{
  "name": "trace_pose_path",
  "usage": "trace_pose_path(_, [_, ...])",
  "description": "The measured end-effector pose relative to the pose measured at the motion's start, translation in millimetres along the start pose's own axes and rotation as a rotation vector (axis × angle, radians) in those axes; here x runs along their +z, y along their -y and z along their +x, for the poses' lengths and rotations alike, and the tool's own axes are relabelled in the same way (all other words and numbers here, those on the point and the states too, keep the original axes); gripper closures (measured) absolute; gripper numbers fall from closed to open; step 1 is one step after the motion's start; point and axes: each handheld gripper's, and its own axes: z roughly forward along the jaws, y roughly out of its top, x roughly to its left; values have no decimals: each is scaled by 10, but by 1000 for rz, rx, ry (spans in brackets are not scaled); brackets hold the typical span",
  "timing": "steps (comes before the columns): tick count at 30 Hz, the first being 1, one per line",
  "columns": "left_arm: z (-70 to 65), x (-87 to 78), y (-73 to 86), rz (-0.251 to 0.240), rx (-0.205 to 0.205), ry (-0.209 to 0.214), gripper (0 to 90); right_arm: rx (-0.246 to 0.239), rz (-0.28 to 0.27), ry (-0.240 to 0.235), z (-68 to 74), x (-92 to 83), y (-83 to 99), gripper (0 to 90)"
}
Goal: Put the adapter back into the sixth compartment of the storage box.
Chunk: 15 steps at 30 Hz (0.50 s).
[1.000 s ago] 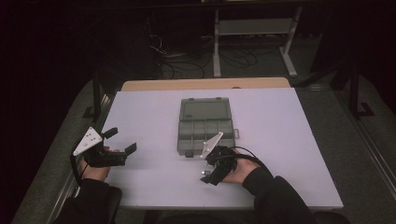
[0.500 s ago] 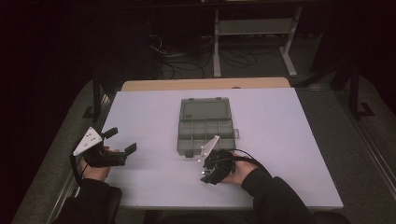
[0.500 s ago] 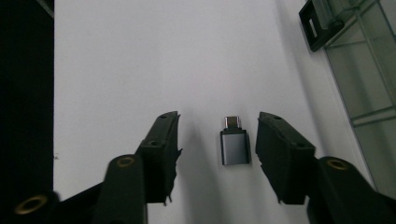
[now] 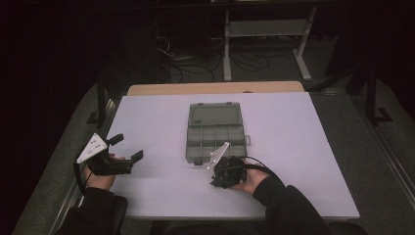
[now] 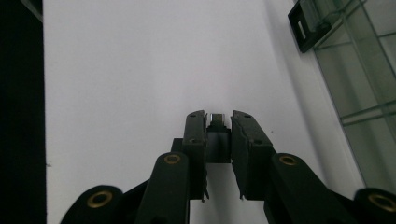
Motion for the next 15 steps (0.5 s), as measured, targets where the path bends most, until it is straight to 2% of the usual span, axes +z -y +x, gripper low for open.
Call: trace_pose_path(15, [4,7,2,1,0,-3,0,11,-78,3,-53,-232,-91,749])
